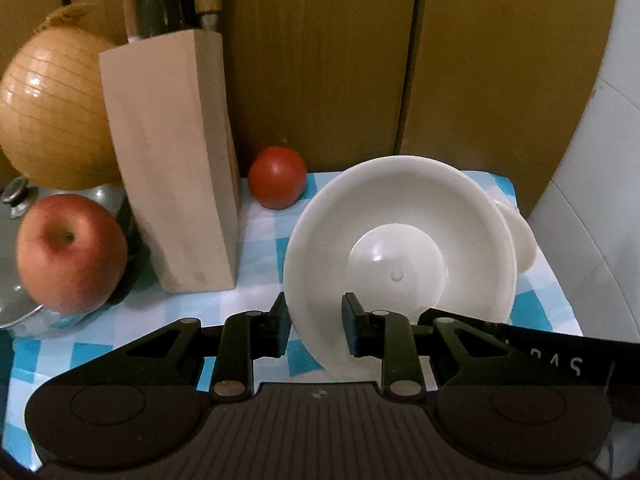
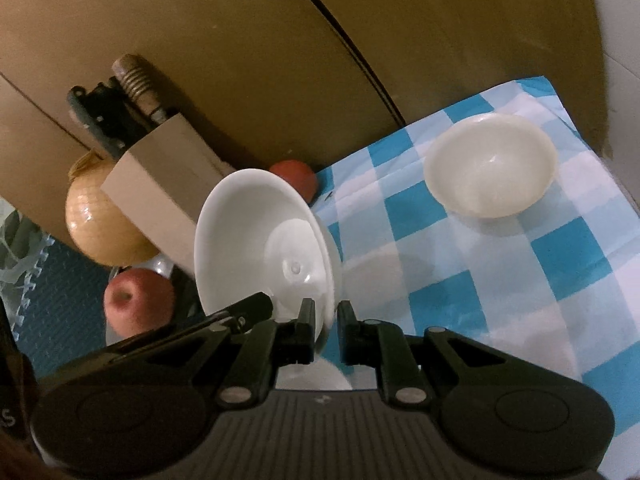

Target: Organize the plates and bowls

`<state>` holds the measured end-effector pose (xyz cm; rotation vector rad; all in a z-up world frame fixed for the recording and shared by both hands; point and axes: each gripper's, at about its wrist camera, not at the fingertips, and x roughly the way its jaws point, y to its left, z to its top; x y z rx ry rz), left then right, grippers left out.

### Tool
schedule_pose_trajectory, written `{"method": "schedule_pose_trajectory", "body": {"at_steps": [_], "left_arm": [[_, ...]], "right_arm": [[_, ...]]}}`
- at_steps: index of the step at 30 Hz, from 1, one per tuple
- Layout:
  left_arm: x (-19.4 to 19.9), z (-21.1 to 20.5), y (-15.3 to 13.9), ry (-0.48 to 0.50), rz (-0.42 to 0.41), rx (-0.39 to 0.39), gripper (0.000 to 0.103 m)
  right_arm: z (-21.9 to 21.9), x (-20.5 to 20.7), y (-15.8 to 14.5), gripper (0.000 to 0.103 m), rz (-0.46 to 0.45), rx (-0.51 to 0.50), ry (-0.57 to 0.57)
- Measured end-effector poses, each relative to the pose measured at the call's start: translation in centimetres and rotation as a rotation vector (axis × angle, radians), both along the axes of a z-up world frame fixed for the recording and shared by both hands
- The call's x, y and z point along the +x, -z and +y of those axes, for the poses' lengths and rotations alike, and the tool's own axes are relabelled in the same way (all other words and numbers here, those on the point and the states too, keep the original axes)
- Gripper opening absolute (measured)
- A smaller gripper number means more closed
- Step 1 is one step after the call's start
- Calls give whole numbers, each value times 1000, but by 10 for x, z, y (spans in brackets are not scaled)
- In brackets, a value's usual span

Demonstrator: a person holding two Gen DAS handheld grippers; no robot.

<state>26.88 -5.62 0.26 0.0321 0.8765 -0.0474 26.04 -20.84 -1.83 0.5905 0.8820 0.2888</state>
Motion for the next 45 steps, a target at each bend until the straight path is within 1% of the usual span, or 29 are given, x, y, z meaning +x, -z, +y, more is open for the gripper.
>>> {"method": "schedule_pose_trajectory", "body": {"at_steps": [11, 15, 23, 36, 41, 45], "left_arm": [[-35, 2, -9, -11, -13, 27, 36], [-44, 1, -10, -15, -13, 35, 34], [-58, 2, -10, -16, -3, 44, 35], [-74, 7, 3, -24, 49, 47, 35], [-76, 7, 12, -29, 78, 44, 35], [-76, 7, 13, -32, 94, 46, 35]], "right_arm": [[6, -27, -7, 11, -3, 4, -52], [9, -34, -6, 11, 7, 0, -66], [13, -45, -5, 11, 28, -5, -88], [21, -56, 6, 11, 86, -42, -130], [23, -57, 13, 11, 114, -66, -139], [24, -57, 16, 11, 127, -77, -146]]}}
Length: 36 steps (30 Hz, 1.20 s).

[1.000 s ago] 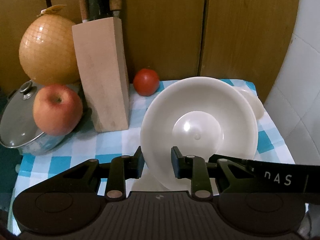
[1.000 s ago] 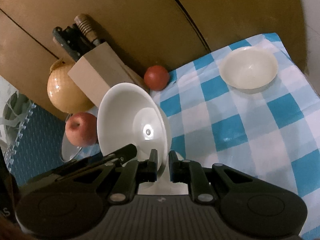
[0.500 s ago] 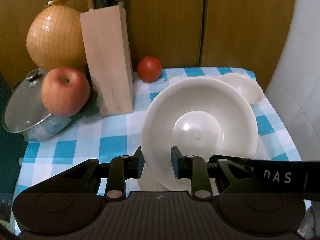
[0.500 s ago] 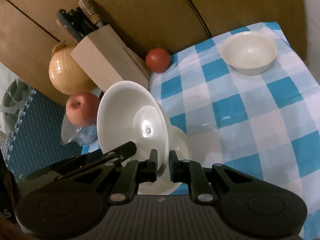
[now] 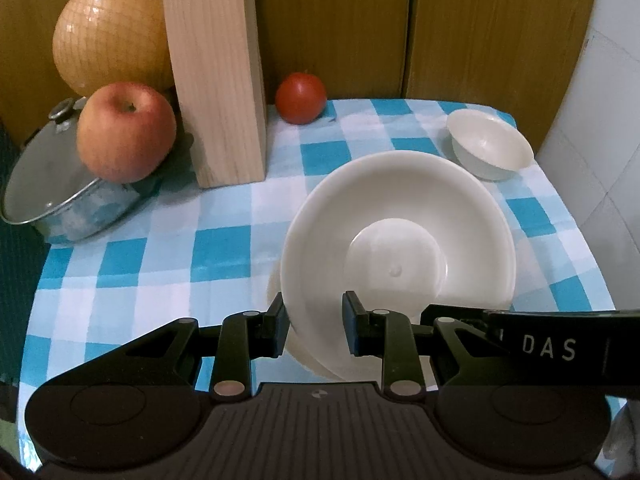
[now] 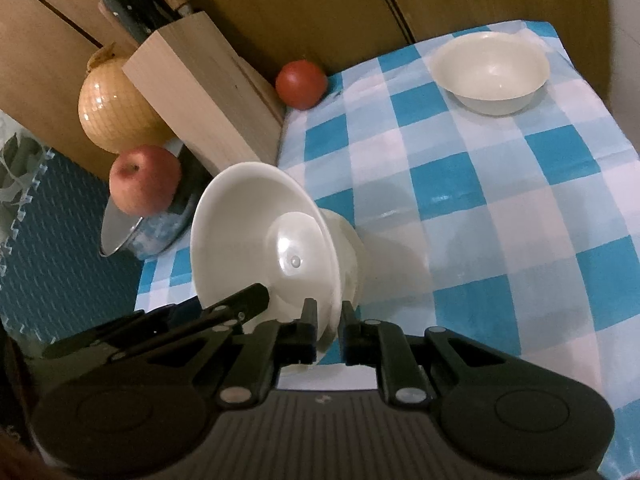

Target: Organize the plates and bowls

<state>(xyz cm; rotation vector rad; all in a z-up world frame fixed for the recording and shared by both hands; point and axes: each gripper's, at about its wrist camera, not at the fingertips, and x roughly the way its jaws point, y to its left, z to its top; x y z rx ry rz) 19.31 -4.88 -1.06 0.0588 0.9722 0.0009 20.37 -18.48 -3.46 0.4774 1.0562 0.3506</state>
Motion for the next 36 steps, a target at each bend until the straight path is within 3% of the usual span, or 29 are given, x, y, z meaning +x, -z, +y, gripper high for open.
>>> {"method": "schedule_pose_trajectory", "body": {"at_steps": [29, 33, 36], "left_arm": [[6, 3, 6, -12, 15, 4, 36], [5, 6, 6, -25, 9, 12, 38], [6, 8, 6, -41, 5, 18, 46]], "right_arm": [[5, 1, -1, 12, -4, -40, 9], [7, 0, -7, 18, -41, -75, 14], [7, 1, -9, 19, -47, -78, 18]]}}
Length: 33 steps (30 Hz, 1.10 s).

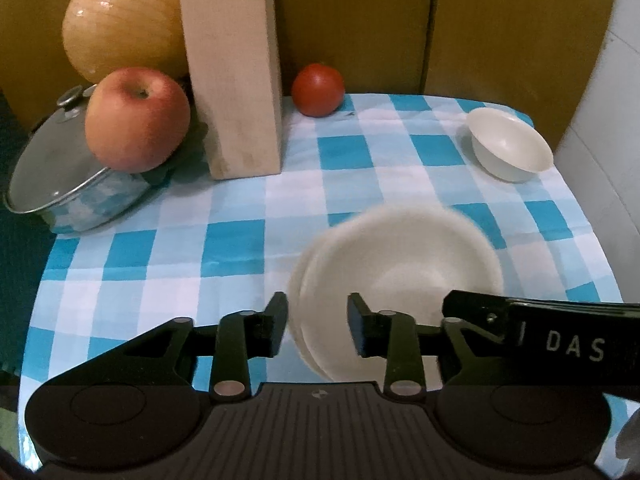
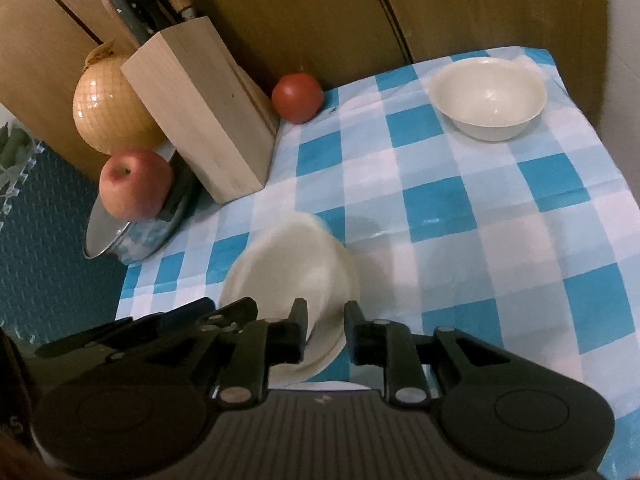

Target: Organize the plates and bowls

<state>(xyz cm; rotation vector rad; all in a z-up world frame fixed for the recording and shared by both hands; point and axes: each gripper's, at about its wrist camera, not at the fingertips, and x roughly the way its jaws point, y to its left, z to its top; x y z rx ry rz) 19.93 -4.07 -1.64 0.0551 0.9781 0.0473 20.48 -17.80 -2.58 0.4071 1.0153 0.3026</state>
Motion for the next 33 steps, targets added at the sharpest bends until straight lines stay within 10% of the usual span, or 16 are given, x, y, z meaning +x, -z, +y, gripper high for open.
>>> {"method": "schedule_pose_trajectory", "body": {"at_steps": [33], "left_arm": [[-3, -39, -23, 32, -257, 234, 78]], "right_arm": [[-26, 1, -25, 27, -137, -72, 77]]}}
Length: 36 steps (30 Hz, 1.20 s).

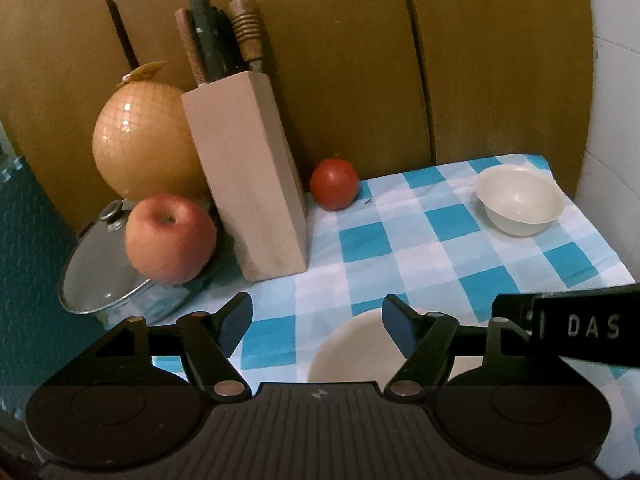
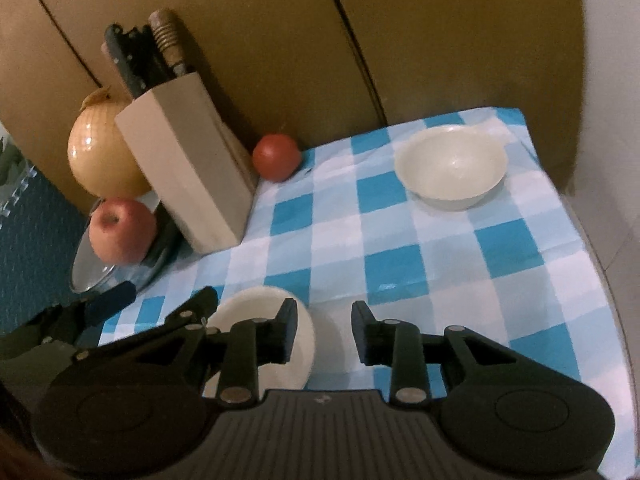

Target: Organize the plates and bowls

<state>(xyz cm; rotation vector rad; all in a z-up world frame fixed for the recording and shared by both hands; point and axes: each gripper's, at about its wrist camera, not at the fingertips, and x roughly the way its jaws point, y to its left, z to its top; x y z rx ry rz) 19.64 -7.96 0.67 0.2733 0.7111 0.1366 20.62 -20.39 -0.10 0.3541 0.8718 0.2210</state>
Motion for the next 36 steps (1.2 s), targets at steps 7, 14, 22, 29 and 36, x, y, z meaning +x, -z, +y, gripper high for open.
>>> {"method": "schedule_pose_trajectory", "body": {"at_steps": [7, 14, 22, 29, 36], "left_arm": [[11, -15, 4, 21, -17, 29, 83], [28, -20, 7, 35, -14, 33, 84], [70, -35, 0, 109, 84, -117, 88], [111, -68, 10, 133, 155, -214, 88], [150, -83, 40, 97, 251, -306, 88]], "right_arm": [[-15, 11, 2, 28, -23, -37, 51], [-32, 27, 8, 29, -25, -55, 101], [-73, 49, 8, 31, -45, -77, 244], [-111, 71, 22, 34, -17, 20, 333], [-127, 94, 45, 34, 21, 119, 397]]}}
